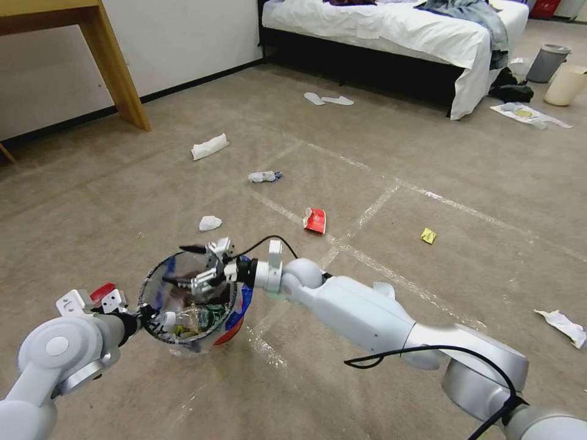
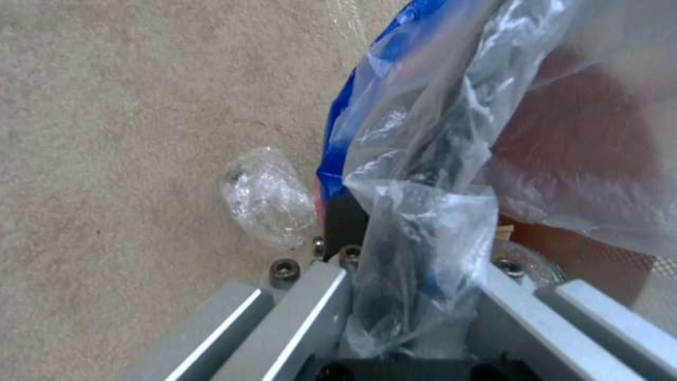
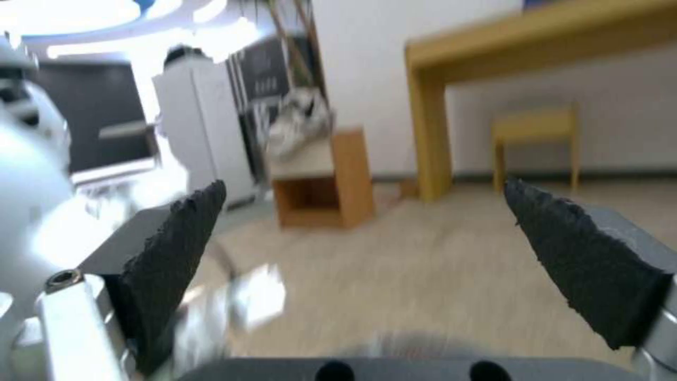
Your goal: Pick up the trash bin and place the garbage on the floor into it.
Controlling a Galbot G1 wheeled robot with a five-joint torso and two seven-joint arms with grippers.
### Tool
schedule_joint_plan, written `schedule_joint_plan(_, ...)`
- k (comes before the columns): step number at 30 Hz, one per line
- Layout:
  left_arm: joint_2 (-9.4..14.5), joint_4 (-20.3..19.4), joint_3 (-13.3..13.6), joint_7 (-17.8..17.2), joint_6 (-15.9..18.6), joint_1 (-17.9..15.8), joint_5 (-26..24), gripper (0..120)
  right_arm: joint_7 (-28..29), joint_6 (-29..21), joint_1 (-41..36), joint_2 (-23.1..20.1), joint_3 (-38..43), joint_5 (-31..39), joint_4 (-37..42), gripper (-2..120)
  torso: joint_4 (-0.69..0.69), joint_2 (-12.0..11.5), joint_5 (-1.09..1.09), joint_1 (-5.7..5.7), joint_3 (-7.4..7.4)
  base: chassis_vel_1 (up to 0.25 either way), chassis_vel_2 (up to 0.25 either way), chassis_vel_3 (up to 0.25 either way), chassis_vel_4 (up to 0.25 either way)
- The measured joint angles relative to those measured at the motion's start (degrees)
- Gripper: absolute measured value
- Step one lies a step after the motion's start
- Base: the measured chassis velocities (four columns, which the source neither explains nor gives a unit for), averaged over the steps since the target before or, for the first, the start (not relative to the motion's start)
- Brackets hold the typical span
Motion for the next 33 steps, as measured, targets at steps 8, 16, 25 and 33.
schedule_joint_plan(8, 0.54, 1.10, -1.14, -0.42, 0.10, 0.07, -0.64, 0, 4.74, -0.16, 2.00, -4.02, 11.86, 2.60, 7.43, 100, 0.01, 0.00, 0.00, 0.00, 0.00, 0.000, 0.000, 0.000, 0.000)
schedule_joint_plan(16, 0.87, 1.32, -2.27, -0.45, 0.12, 0.00, -0.92, 0, 3.75, 0.07, -2.94, -13.34, 21.70, -0.09, 9.27, 100, -0.01, 0.00, 0.02, 0.00, 0.00, 0.000, 0.000, 0.000, 0.000)
schedule_joint_plan(25, -0.91, 0.34, -3.21, -0.37, 0.12, 1.26, -0.22, 0, 8.45, 2.16, -19.01, -20.37, 35.99, -7.87, 12.50, 100, -0.02, -0.01, 0.03, 0.00, -0.01, 0.000, 0.000, 0.000, 0.000)
schedule_joint_plan(33, -2.99, -0.73, -4.18, -0.35, 0.10, 2.89, 1.32, 0, 11.50, 3.93, -31.58, -20.40, 45.59, -15.76, 14.33, 100, 0.00, -0.01, 0.02, 0.00, -0.01, 0.000, 0.000, 0.000, 0.000)
